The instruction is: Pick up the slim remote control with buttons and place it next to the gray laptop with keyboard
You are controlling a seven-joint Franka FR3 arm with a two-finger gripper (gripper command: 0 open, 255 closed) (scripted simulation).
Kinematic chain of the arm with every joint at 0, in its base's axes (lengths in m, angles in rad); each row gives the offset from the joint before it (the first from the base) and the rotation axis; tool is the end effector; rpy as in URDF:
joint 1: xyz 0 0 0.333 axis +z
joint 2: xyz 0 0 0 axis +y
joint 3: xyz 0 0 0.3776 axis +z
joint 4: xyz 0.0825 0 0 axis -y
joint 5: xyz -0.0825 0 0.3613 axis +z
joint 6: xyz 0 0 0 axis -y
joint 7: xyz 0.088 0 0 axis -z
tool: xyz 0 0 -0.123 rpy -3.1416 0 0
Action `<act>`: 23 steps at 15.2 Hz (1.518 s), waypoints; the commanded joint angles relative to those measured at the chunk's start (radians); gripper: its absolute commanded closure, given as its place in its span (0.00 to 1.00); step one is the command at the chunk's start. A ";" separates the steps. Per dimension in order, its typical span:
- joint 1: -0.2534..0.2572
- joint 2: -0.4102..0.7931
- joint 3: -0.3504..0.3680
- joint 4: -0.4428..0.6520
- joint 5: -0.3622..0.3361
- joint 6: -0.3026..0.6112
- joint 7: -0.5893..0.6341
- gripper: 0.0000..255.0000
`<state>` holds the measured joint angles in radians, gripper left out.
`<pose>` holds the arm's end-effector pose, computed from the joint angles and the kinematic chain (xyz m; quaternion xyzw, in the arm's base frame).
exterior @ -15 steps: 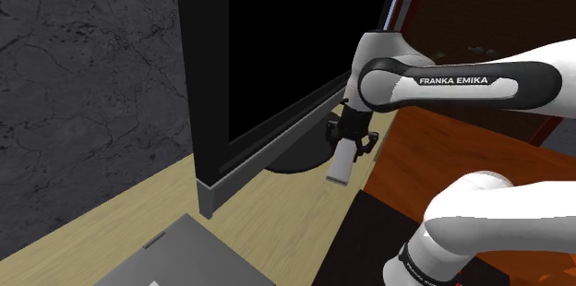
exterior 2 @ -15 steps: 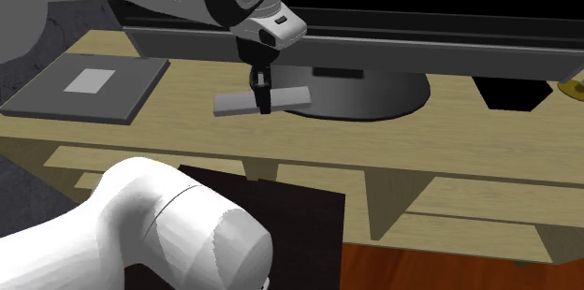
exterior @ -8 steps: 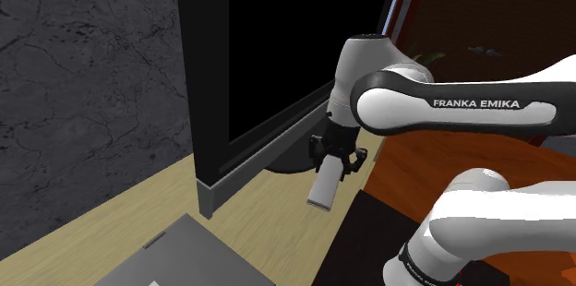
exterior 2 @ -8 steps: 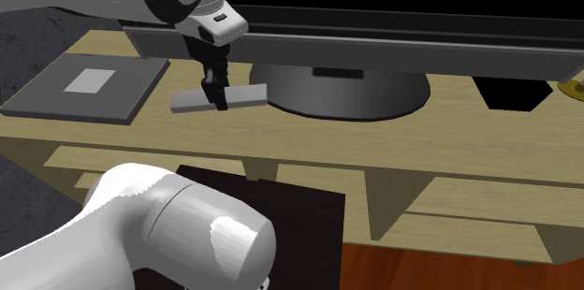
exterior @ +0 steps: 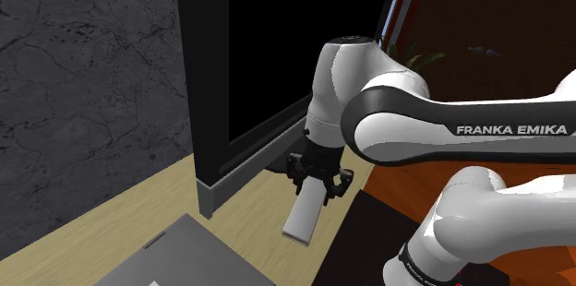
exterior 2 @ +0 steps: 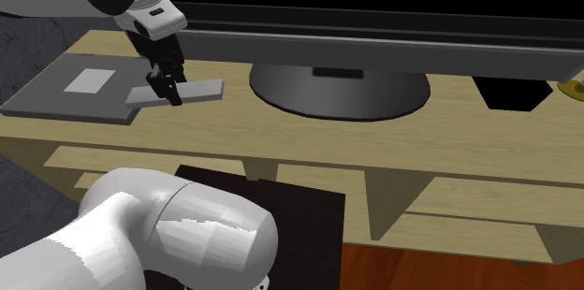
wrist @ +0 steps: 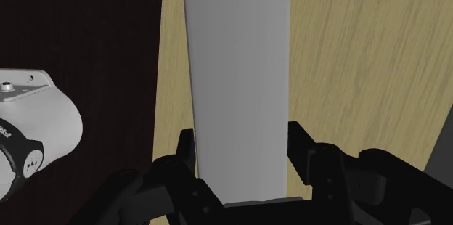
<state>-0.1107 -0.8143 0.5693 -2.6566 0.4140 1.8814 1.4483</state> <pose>0.2207 0.1730 0.4731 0.8002 -0.5997 -0.0015 0.0103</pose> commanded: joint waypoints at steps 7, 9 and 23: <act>0.013 0.086 0.126 0.016 0.062 0.093 0.091 1.00; 0.013 0.099 0.141 -0.002 0.071 0.124 0.090 1.00; -0.001 0.199 0.229 -0.086 0.115 0.310 0.088 1.00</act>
<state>-0.1113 -0.6163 0.7974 -2.7425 0.5285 2.1896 1.5368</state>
